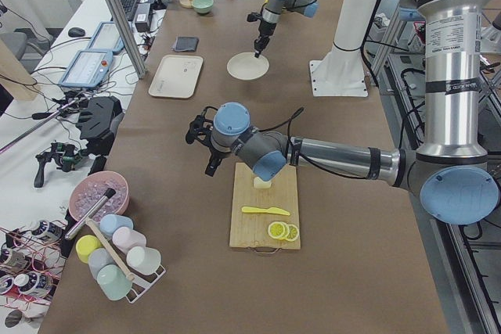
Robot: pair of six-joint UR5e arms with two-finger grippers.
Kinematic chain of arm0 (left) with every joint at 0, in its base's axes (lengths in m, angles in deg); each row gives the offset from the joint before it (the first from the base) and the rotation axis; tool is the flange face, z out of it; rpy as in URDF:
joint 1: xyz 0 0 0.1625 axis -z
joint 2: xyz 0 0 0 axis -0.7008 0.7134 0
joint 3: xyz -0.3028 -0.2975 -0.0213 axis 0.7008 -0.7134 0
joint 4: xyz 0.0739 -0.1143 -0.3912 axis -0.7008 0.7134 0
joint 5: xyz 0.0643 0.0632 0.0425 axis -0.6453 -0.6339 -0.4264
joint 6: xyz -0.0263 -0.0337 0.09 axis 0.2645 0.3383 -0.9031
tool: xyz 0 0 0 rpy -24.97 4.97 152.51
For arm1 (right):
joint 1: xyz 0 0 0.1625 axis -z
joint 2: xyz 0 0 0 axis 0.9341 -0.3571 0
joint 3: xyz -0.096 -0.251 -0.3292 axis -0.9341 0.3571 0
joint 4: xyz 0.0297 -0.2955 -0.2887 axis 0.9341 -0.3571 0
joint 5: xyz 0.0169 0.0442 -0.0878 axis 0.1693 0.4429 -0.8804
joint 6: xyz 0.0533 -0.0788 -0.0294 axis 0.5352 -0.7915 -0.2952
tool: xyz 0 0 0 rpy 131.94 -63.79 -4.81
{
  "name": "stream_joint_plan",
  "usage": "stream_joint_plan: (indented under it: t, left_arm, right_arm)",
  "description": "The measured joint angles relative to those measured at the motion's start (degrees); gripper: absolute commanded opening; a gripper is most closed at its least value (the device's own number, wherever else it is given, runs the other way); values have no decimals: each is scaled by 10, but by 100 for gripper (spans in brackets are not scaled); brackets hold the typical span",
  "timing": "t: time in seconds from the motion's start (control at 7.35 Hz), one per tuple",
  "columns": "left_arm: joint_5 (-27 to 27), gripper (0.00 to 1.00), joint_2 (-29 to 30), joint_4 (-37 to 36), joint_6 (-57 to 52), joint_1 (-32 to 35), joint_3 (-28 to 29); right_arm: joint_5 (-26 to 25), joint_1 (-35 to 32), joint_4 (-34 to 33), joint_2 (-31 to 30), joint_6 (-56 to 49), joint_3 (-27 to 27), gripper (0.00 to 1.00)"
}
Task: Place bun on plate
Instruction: 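Slide the white plate with the right gripper toward the table's middle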
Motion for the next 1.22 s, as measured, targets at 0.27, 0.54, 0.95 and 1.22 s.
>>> stream_joint_plan:
  t: [0.27,0.54,0.95,1.22]
  left_arm:
    - [0,98,-2,1,0,-1,1]
    - [0,98,-5,1,-1,-1,1]
    - [0,98,-8,1,-1,-1,0]
    - [-3,98,-14,1,1,-5,-2]
  right_arm:
    - [-24,22,-1,16,-2,32,14]
    - [-39,32,-3,62,-2,82,100]
    - [-33,21,-45,71,-29,61,100]
    - [37,-34,-120,50,-64,-18,100]
